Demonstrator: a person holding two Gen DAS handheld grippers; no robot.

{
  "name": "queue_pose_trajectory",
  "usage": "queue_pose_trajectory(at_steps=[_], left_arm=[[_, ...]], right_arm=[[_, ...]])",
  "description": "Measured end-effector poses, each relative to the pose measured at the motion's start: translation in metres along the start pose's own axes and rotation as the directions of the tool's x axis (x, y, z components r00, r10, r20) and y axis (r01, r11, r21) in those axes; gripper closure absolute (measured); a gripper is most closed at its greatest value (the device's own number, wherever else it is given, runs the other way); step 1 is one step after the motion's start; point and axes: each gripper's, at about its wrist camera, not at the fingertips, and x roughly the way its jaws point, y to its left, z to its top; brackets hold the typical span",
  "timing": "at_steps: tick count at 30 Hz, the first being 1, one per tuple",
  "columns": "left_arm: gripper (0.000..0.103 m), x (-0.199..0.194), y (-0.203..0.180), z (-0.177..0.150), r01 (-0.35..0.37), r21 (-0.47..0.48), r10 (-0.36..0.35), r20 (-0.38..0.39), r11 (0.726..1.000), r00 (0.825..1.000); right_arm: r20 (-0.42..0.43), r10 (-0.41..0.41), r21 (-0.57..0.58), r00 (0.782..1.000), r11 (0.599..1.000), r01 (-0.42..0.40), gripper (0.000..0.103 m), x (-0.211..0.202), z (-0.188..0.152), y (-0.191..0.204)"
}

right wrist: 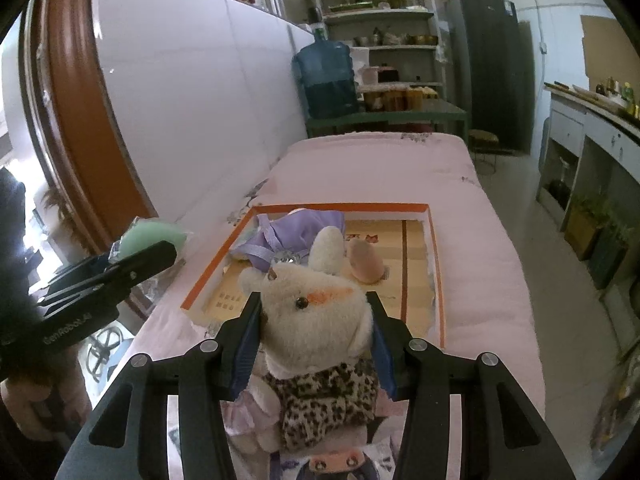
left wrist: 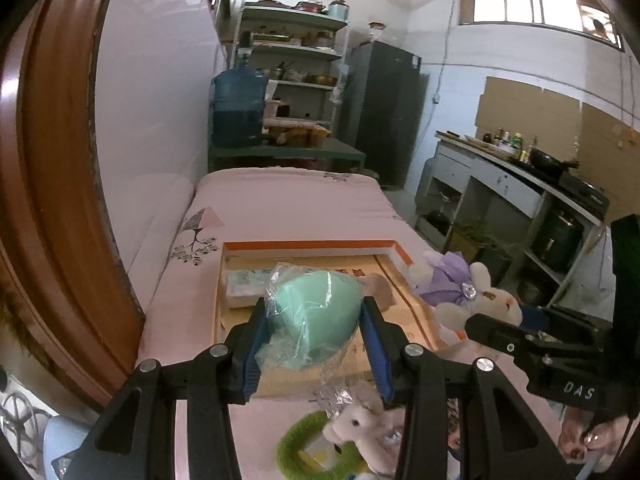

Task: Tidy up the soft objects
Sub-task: 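Carry the green sponge and white plush cat in both tools over the box, then lower the white plush cat and green sponge into the box, opening both tools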

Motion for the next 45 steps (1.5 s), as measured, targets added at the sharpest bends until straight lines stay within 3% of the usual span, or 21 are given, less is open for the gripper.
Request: queue_pose_trajectory(at_steps=[21, 45], left_arm=[[0.059, 0.062, 0.02, 0.012, -0.063, -0.069, 0.058, -0.066, 0.996, 0.996], [0.059, 0.121, 0.045, -0.01, -0.112, -0.102, 0.09, -0.198, 0.989, 0.976]], right_arm=[[-0.074, 0.004, 0.029, 0.997, 1.0, -0.002, 0.053, 0.078, 0.021, -0.008], [-0.176, 0.003, 0.004, 0.984, 1.0, -0.002, 0.053, 0.139, 0.022, -0.009]])
